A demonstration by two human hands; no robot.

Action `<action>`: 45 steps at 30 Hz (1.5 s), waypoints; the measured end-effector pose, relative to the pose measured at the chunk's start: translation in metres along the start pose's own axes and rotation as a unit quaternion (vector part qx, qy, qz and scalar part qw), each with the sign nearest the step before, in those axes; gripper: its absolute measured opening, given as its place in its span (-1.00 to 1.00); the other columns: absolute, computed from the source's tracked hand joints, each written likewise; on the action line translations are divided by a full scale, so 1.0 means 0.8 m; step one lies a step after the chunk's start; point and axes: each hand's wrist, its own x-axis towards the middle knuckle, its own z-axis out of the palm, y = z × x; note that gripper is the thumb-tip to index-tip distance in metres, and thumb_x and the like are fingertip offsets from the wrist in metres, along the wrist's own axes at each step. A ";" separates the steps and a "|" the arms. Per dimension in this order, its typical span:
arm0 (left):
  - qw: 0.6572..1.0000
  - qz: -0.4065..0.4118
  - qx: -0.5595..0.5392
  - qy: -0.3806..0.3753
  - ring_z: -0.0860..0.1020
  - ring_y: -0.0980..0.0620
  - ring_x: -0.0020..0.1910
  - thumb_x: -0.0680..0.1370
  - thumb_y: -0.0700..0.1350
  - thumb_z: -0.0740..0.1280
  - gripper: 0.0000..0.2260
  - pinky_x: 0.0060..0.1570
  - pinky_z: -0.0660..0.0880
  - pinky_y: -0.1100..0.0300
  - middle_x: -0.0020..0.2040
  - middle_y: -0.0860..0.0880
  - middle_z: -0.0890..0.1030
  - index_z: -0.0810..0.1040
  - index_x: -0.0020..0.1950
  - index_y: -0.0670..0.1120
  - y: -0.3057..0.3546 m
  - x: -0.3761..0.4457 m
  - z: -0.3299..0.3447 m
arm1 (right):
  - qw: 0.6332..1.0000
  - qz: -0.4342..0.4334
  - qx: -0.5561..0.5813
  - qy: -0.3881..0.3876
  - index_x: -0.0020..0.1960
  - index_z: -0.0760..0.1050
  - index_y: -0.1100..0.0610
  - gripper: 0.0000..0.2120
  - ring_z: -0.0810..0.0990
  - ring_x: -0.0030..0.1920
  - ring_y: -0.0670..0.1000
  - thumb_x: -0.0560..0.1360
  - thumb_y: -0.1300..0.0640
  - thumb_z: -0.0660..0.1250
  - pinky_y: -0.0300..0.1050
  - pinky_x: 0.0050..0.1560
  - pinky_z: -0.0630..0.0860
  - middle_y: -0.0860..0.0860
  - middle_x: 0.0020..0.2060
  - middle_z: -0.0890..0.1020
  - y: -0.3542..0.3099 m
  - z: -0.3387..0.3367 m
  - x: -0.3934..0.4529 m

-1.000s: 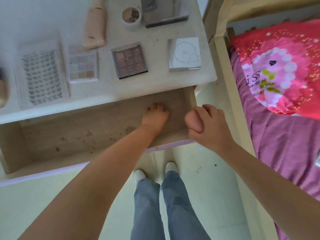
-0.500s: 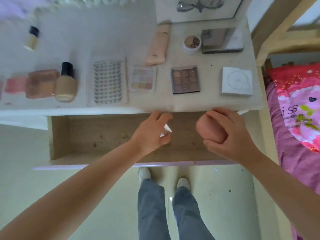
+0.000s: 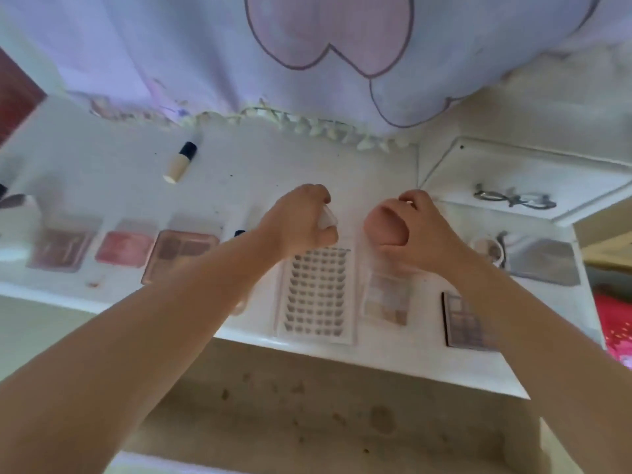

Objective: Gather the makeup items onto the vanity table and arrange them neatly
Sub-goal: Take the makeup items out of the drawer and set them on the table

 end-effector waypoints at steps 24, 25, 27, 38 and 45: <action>0.966 0.218 0.136 0.006 0.19 -0.17 0.44 0.52 -0.16 0.23 -0.53 0.42 0.09 0.02 0.42 -0.24 0.28 0.26 0.40 -0.26 -0.018 0.034 0.020 | 0.993 -0.026 -0.112 0.036 0.44 0.08 0.29 -0.38 -0.02 0.47 0.22 0.45 0.29 0.25 0.08 0.43 0.04 0.20 0.47 0.02 -0.003 0.019 0.001; 0.965 0.225 0.130 0.032 0.28 -0.24 0.39 0.50 -0.20 0.26 -0.57 0.39 0.15 0.00 0.35 -0.28 0.37 0.34 0.33 -0.30 -0.013 0.014 0.021 | 0.992 -0.048 -0.082 0.077 0.38 0.20 0.35 -0.44 0.10 0.43 0.31 0.42 0.33 0.27 0.12 0.39 0.13 0.28 0.43 0.14 -0.009 0.023 -0.019; 0.954 0.255 0.130 0.087 0.47 -0.34 0.18 0.42 -0.28 0.30 -0.68 0.26 0.32 -0.07 0.15 -0.34 0.53 0.50 0.14 -0.37 -0.005 -0.039 0.030 | 0.978 -0.107 -0.057 0.168 0.17 0.41 0.45 -0.61 0.30 0.29 0.44 0.34 0.43 0.27 0.18 0.29 0.26 0.40 0.26 0.38 -0.018 0.040 -0.069; 0.980 0.061 0.187 -0.010 0.56 -0.23 -0.07 0.48 -0.02 0.18 -0.61 0.02 0.43 0.04 -0.03 -0.26 0.60 0.54 0.05 -0.32 -0.017 -0.348 0.175 | 0.984 -0.162 -0.059 0.053 0.07 0.52 0.38 -0.68 0.63 -0.13 0.23 0.43 0.18 0.23 0.00 -0.11 0.55 0.28 -0.10 0.62 0.022 0.151 -0.342; 0.970 -0.029 0.231 0.072 0.41 -0.18 0.09 0.56 -0.14 0.15 -0.78 0.15 0.18 0.05 0.07 -0.20 0.52 0.45 0.13 -0.21 -0.013 -0.364 0.219 | 0.974 -0.070 -0.186 0.113 -0.03 0.51 0.36 -0.72 0.56 -0.24 0.28 0.40 0.15 0.25 0.09 -0.17 0.44 0.30 -0.25 0.58 0.029 0.206 -0.369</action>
